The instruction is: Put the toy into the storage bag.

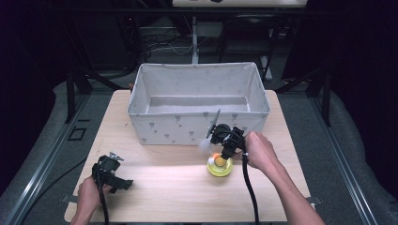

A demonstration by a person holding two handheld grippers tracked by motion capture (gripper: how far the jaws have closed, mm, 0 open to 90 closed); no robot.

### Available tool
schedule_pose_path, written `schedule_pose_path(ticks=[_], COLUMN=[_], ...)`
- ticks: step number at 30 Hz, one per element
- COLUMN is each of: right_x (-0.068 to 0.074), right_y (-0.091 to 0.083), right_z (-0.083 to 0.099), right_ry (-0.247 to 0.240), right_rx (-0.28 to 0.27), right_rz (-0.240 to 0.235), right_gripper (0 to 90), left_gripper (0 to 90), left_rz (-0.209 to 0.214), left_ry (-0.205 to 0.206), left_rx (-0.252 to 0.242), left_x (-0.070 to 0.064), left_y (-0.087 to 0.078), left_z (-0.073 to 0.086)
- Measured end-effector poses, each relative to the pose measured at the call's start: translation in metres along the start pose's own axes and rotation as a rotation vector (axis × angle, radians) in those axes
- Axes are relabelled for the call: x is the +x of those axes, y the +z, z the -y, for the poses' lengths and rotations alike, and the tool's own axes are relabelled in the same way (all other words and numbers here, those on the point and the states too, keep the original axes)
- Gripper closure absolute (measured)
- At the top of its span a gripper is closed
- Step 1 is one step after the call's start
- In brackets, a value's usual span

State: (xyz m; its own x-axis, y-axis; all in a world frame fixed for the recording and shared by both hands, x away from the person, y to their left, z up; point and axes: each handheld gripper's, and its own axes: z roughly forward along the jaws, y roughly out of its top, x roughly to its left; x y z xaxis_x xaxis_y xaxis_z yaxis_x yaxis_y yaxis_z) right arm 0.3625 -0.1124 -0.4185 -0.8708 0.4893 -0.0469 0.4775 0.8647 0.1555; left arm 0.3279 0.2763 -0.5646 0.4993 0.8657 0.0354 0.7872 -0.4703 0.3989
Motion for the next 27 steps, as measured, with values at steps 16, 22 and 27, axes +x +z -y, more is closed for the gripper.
schedule_pose_path(ticks=[16, 22, 27], right_x=[-0.003, -0.006, -0.008], right_y=[-0.008, -0.016, -0.023], right_z=[0.001, 0.001, -0.003], right_ry=[0.012, 0.024, 0.033], right_rx=[-0.005, -0.020, -0.021], right_rz=[0.017, 0.015, 0.028], right_gripper=[88.2, 88.2, 88.2], left_gripper=[1.6, 1.9, 1.9], left_rz=[-0.022, -0.013, -0.006], left_ry=[0.027, 0.041, 0.036], left_rx=[-0.026, -0.027, -0.031], left_x=[-0.003, -0.003, -0.002], left_y=[-0.004, -0.004, -0.004], left_z=[-0.001, 0.000, 0.000])
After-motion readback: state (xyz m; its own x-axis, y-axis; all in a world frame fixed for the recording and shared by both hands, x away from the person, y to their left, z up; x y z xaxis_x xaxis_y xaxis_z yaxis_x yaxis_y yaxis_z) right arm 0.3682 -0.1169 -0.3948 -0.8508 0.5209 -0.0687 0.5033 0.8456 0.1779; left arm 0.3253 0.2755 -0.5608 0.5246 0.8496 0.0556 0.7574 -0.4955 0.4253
